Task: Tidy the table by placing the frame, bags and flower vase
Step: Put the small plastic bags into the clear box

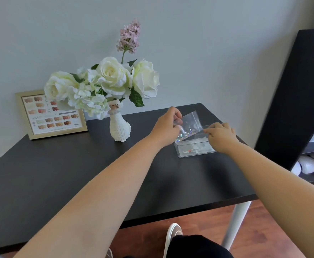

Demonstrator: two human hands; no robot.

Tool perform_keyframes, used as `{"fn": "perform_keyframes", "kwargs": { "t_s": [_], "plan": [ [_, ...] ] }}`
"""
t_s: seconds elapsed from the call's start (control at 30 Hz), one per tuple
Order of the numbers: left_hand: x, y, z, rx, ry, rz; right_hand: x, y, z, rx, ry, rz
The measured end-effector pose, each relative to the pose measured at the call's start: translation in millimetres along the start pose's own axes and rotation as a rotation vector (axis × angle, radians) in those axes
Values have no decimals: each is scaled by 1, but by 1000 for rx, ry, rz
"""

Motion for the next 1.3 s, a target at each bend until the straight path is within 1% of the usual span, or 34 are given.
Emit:
{"fn": "perform_keyframes", "kwargs": {
  "t_s": [0.2, 0.3, 0.4, 0.6, 0.67, 0.73, 0.8, 0.87, 0.93, 1.0, 1.1, 1.2, 1.3],
  "plan": [
    [-2, -32, 21, 66, 12, 8, -26, 6, -9, -147, -69, 154],
    [2, -45, 24, 121, 11, 136, -39, 7, -16, -164, -114, 224],
    [11, -47, 22, 76, -11, 256, -44, 5, -20, -168, -126, 251],
    [35, -15, -4, 0, 27, 253, -38, -7, -20, -119, -89, 271],
    [49, 5, -20, -10, 66, 265, -36, -11, -18, -119, -83, 300],
    [66, 28, -38, 13, 132, 257, -33, -13, -18, -140, -73, 334],
    [83, 53, -58, 78, 233, 216, -29, -15, -20, -164, -50, 376],
    [101, 76, -80, 193, 354, 167, -25, -16, -22, -194, -15, 392],
    [120, 95, -104, 325, 449, 175, -21, -16, -26, -246, 29, 341],
    [135, 112, -127, 460, 539, 254, -17, -16, -29, -279, 79, 287],
    [150, 130, -154, 636, 665, 437, -10, -17, -31, -259, 147, 268],
    [157, 135, -168, 704, 725, 554, -10, -18, -30, -259, 175, 268],
    [157, 130, -171, 680, 714, 562, -12, -19, -29, -268, 172, 237]
  ]
}}
Point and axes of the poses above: each hand's wrist, its own z-axis towards the middle knuckle, its own y-axis out of the back of the hand, x = y × z, the point moved 4 cm from there along z, towards the middle knuckle, and after that the axes turned 2 degrees about x, right-handed, at the moved point
